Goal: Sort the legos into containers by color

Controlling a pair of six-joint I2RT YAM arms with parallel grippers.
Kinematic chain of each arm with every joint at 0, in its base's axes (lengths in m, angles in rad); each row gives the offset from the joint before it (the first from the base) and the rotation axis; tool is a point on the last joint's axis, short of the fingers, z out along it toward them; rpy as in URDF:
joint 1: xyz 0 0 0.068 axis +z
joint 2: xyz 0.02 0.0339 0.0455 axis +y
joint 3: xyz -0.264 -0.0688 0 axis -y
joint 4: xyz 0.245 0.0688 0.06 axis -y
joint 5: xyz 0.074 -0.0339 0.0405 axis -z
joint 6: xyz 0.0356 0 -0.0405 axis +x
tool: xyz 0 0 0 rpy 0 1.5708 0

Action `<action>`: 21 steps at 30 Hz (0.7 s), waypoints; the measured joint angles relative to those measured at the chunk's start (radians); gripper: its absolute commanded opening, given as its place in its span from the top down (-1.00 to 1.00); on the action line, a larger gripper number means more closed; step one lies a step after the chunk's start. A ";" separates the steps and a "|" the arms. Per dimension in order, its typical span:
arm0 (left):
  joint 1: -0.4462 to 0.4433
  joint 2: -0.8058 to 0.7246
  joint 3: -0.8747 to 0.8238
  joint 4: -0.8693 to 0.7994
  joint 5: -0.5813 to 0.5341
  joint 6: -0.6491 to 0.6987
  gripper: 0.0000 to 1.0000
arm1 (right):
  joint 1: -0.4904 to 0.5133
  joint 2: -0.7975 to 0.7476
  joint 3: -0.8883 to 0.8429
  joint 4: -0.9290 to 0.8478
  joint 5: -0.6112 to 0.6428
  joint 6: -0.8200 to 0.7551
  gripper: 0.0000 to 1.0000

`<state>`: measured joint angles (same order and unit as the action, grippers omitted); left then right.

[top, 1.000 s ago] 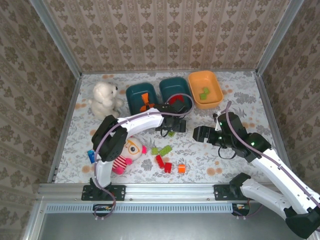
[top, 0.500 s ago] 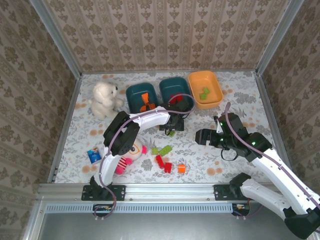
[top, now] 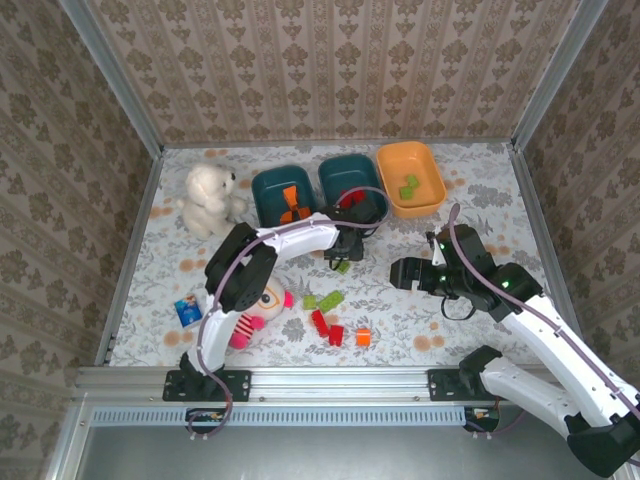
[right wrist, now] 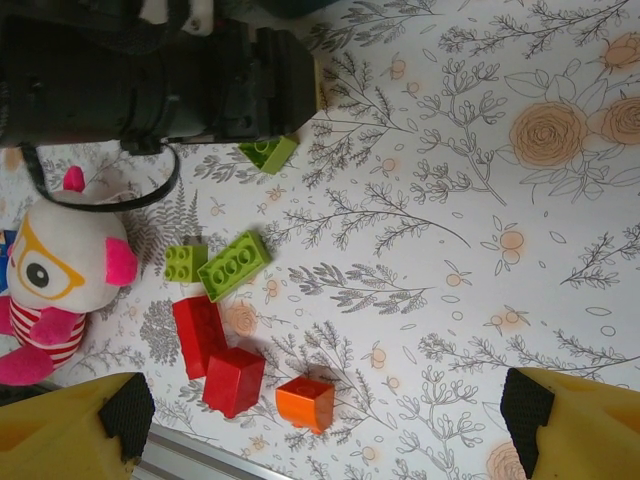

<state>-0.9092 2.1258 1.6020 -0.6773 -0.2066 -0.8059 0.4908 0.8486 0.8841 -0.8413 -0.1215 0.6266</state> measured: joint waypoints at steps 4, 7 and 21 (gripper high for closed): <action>-0.006 -0.157 -0.076 -0.032 -0.026 -0.007 0.19 | 0.000 0.019 0.000 0.007 -0.009 -0.001 -0.85; 0.008 -0.289 -0.103 -0.049 -0.045 -0.008 0.19 | 0.000 0.052 0.000 0.023 -0.026 -0.004 -0.84; 0.390 -0.215 0.004 -0.094 -0.068 0.091 0.18 | 0.014 0.411 0.131 0.174 -0.175 -0.008 -0.77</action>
<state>-0.5194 1.9110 1.6062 -0.7712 -0.2745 -0.7151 0.5053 1.2598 1.0153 -0.6678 -0.2970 0.6182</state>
